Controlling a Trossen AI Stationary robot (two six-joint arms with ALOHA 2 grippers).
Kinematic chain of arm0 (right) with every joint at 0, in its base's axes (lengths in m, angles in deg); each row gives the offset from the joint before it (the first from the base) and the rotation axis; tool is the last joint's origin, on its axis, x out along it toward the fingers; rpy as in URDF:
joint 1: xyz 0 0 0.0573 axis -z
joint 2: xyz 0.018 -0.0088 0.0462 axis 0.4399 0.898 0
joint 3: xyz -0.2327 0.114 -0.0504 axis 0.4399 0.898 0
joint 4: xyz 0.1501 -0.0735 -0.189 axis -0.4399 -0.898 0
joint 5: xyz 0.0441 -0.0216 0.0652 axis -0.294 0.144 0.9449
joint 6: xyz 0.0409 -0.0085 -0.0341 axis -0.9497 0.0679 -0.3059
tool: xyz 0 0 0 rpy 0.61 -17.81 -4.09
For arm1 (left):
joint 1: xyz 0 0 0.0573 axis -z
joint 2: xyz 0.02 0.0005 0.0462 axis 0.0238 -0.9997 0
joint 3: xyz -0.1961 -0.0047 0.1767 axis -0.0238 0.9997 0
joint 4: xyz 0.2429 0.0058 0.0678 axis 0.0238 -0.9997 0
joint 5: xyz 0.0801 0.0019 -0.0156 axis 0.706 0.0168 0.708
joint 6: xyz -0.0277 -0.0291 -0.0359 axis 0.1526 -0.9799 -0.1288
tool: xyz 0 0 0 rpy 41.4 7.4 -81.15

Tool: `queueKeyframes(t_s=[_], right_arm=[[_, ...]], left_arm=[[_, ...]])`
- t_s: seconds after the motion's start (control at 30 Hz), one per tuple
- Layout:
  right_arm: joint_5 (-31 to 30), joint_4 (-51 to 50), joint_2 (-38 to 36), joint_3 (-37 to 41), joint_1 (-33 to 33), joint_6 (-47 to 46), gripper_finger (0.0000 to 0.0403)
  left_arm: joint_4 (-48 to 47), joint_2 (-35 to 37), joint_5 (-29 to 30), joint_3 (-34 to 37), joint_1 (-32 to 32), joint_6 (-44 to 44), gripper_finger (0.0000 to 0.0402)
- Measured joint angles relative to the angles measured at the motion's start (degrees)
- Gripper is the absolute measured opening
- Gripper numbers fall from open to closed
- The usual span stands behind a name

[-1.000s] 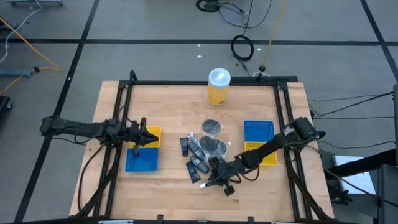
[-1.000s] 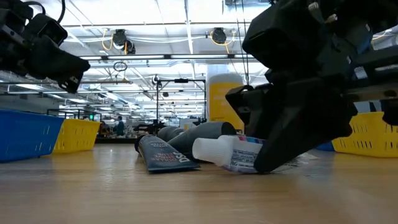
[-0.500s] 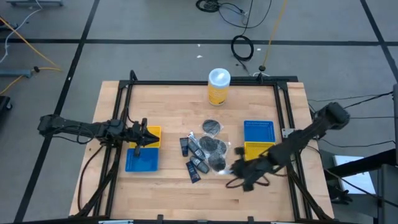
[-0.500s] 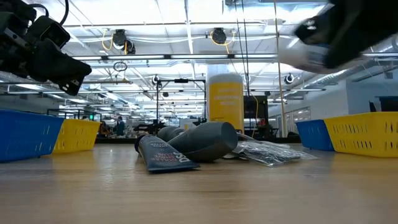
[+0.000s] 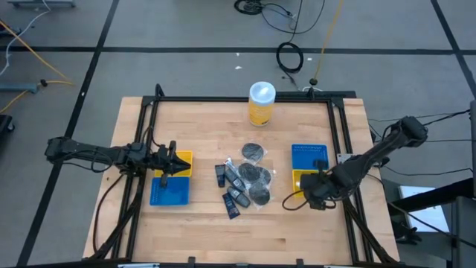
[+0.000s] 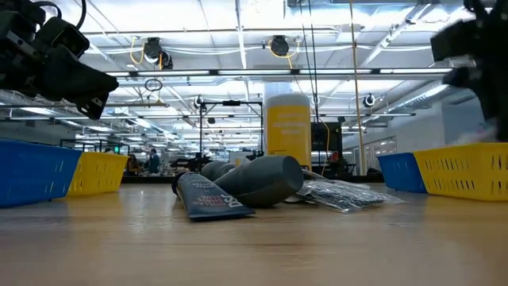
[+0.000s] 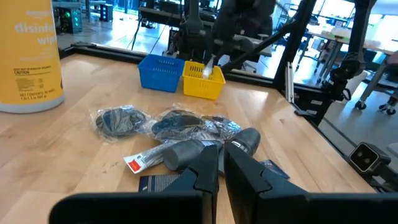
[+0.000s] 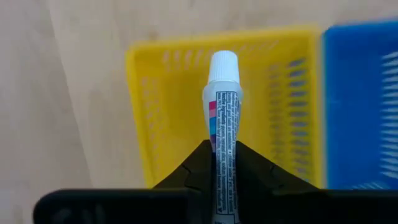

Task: Pick & Place Travel size toiletries
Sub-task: Put the bottom white toothpaste into the right yellow bin, then put the bottom blue shaving cream into the left yellow bin

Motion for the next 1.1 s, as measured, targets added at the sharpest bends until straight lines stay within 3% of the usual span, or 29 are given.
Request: queueKeyframes(t_s=[0.33, 0.67, 0.8, 0.97, 1.1], right_arm=[[0.1, 6.48, 0.0, 8.87, 2.94, 0.04, 0.0063], [0.25, 6.33, -2.51, 9.09, 3.0, -3.86, 0.0155], [0.0, 7.61, -5.98, 7.65, 3.02, -6.97, 0.0169], [-5.39, 19.87, -9.14, 7.43, 2.43, -3.67, 0.0161], [-12.51, 38.37, -8.78, 8.27, 1.4, 8.77, 0.0146]], left_arm=[[-0.04, 0.0, 0.02, 0.0, 0.0, 0.0, 0.0026], [0.22, 0.0, 0.02, 0.0, 0.0, -0.19, 0.0026], [3.56, -0.11, 0.01, 0.0, 0.06, 0.26, 0.0026], [11.85, -3.54, 0.04, 0.0, 2.52, 2.81, 0.0026], [20.15, -9.46, 1.65, 0.0, 5.6, 3.61, 0.0026]])
